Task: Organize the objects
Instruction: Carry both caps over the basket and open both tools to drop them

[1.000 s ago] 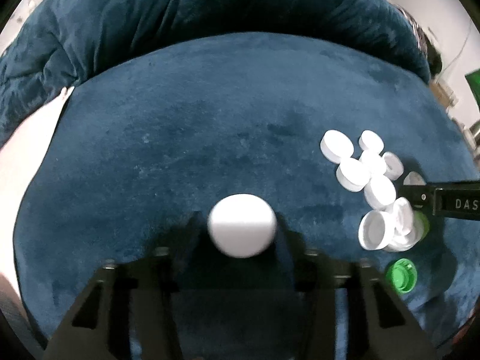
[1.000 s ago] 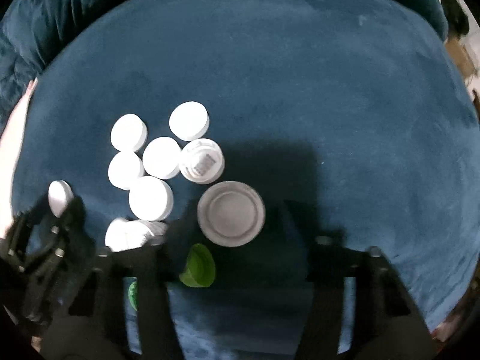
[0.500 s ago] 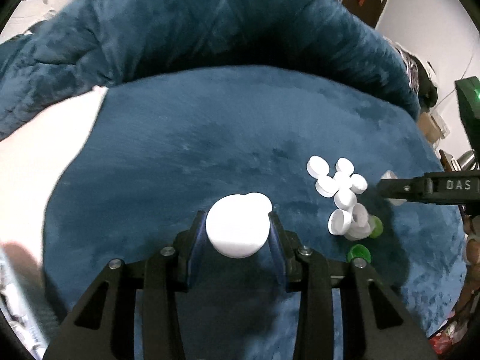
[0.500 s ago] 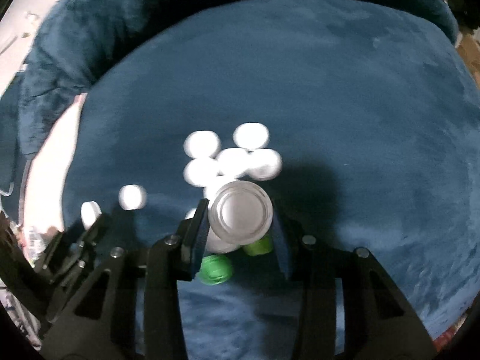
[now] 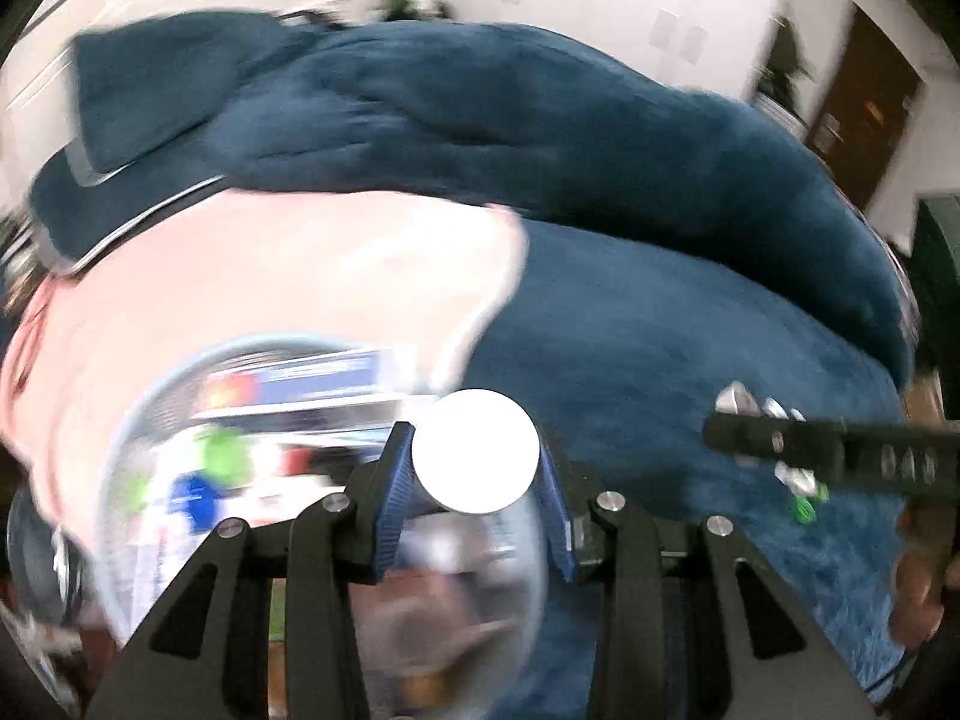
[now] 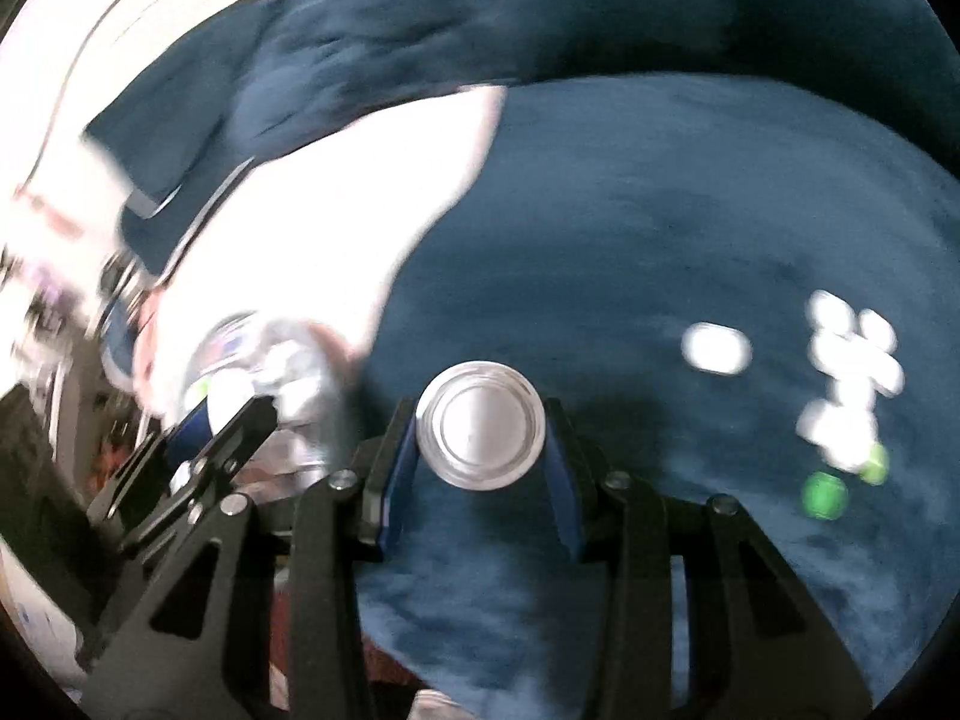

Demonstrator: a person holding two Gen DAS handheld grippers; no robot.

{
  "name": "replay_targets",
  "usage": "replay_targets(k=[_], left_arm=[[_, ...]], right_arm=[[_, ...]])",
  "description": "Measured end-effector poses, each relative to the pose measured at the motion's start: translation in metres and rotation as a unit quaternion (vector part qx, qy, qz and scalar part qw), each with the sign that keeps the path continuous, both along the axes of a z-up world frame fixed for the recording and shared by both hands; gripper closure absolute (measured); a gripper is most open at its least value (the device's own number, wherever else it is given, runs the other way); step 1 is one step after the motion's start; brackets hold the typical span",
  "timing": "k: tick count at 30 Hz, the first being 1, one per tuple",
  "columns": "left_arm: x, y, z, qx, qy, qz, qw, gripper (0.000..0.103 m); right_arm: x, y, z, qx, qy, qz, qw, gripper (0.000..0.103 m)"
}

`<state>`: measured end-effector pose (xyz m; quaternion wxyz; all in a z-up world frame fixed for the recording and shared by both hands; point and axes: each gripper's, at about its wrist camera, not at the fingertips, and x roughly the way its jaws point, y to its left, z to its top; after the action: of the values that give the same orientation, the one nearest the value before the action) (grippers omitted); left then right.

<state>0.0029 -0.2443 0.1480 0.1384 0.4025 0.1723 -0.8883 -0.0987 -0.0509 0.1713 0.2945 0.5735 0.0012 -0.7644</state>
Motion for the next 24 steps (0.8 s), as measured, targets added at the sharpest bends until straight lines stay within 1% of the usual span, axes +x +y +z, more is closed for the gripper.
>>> replay_targets(k=[3, 5, 8, 9, 10, 11, 12, 13, 14, 15, 16, 18, 19, 21, 24], left_arm=[[0.02, -0.045, -0.003, 0.013, -0.002, 0.05, 0.9987, 0.062], [0.027, -0.068, -0.008, 0.026, -0.006, 0.07, 0.9972, 0.062], [0.03, -0.085, -0.017, 0.034, -0.011, 0.082, 0.996, 0.062], [0.03, -0.09, -0.021, 0.037, -0.015, 0.083, 0.9957, 0.062], [0.029, -0.091, -0.024, 0.041, -0.018, 0.085, 0.9954, 0.062], [0.03, -0.093, -0.026, 0.045, -0.019, 0.088, 0.9949, 0.06], [0.031, -0.095, -0.027, 0.048, -0.02, 0.09, 0.9946, 0.042], [0.032, -0.095, -0.027, 0.048, -0.02, 0.092, 0.9944, 0.023], [0.034, -0.096, -0.026, 0.041, -0.019, 0.1, 0.994, 0.017], [0.037, -0.096, -0.024, 0.035, -0.019, 0.107, 0.9935, 0.008], [0.039, -0.094, -0.022, 0.027, -0.02, 0.112, 0.9931, 0.005], [0.04, -0.087, -0.017, 0.003, -0.027, 0.117, 0.9928, 0.003], [0.04, -0.083, -0.014, -0.013, -0.031, 0.117, 0.9926, 0.003], [0.039, -0.075, -0.009, -0.031, -0.033, 0.114, 0.9925, 0.003], [0.032, -0.065, -0.003, -0.037, -0.03, 0.104, 0.9935, 0.002]], right_arm=[[0.021, -0.052, -0.001, -0.01, 0.003, 0.058, 0.998, 0.063], [0.031, -0.082, -0.006, -0.019, -0.004, 0.086, 0.996, 0.063], [0.038, -0.11, -0.016, -0.031, -0.019, 0.108, 0.993, 0.062], [0.039, -0.118, -0.019, -0.043, -0.025, 0.116, 0.992, 0.062], [0.041, -0.122, -0.019, -0.052, -0.03, 0.112, 0.992, 0.062], [0.04, -0.125, -0.02, -0.066, -0.042, 0.117, 0.99, 0.061], [0.039, -0.125, -0.022, -0.079, -0.055, 0.118, 0.988, 0.055], [0.038, -0.123, -0.023, -0.091, -0.067, 0.114, 0.987, 0.039], [0.037, -0.12, -0.022, -0.097, -0.068, 0.108, 0.987, 0.03], [0.036, -0.115, -0.021, -0.099, -0.06, 0.098, 0.988, 0.019], [0.034, -0.11, -0.018, -0.099, -0.051, 0.085, 0.99, 0.014], [0.029, -0.101, -0.016, -0.097, -0.051, 0.072, 0.991, 0.013], [0.026, -0.094, -0.015, -0.091, -0.05, 0.062, 0.993, 0.013], [0.022, -0.085, -0.014, -0.075, -0.04, 0.046, 0.995, 0.011], [0.018, -0.068, -0.014, -0.05, -0.026, 0.032, 0.998, 0.01]])
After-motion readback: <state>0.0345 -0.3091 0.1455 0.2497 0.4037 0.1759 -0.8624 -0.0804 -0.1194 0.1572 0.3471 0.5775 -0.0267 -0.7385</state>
